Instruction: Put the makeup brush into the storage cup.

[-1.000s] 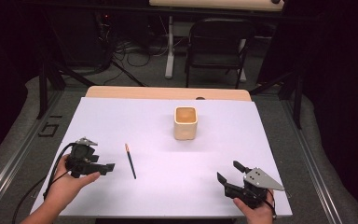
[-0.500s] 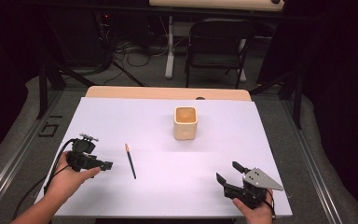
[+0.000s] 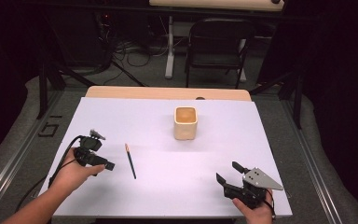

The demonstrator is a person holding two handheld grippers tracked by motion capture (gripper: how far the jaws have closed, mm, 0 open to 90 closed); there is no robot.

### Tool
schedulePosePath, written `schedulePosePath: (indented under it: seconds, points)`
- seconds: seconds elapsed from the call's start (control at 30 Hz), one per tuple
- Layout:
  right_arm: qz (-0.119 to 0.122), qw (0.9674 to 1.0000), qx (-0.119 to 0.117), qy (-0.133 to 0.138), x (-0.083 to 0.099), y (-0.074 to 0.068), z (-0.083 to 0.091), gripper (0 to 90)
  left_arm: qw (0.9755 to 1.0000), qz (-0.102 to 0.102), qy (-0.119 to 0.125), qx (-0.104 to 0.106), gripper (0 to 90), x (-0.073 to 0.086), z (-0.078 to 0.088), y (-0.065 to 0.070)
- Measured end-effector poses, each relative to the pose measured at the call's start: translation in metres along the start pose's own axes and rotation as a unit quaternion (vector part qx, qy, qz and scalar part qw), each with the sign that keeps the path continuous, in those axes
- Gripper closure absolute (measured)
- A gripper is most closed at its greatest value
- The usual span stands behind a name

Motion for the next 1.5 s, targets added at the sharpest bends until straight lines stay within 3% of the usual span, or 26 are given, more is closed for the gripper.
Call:
schedulePosePath:
  seconds: [0.07, 0.23, 0.57, 0.8, 1.0, 1.5]
  points:
    - [-0.002, 1.0, 0.0, 0.002, 0.0, 0.0, 0.0, 27.2, 0.9998, 0.001, -0.021, 0.0, 29.7, -0.003, -0.003, 0.0]
    - [-0.003, 1.0, -0.003, 0.001, 0.0, 0.0, -0.001, 27.2, 0.9988, 0.007, -0.048, -0.002, 30.8, -0.007, -0.006, 0.0]
    - [-0.003, 1.0, -0.004, 0.001, 0.0, -0.001, -0.001, 27.2, 0.996, 0.013, -0.088, -0.01, 31.0, -0.011, -0.01, -0.001]
    - [-0.004, 1.0, -0.005, 0.001, 0.0, -0.001, -0.001, 27.2, 0.9948, 0.005, -0.1, -0.016, 33.2, -0.017, -0.01, 0.002]
    - [-0.004, 1.0, -0.007, 0.001, 0.0, -0.001, -0.001, 27.2, 0.9949, 0.011, -0.099, -0.016, 34.7, -0.025, -0.007, 0.008]
    - [-0.005, 1.0, -0.006, -0.001, 0.0, -0.001, -0.001, 27.2, 0.9949, 0.017, -0.099, 0.007, 38.7, -0.048, -0.021, 0.032]
Point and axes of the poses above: each handheld gripper's, and its own axes: z roughly backward along the jaws, x roughly out of its underside, y roughly to its right, the point moved 2 cm from there along -z, roughly forward along the jaws
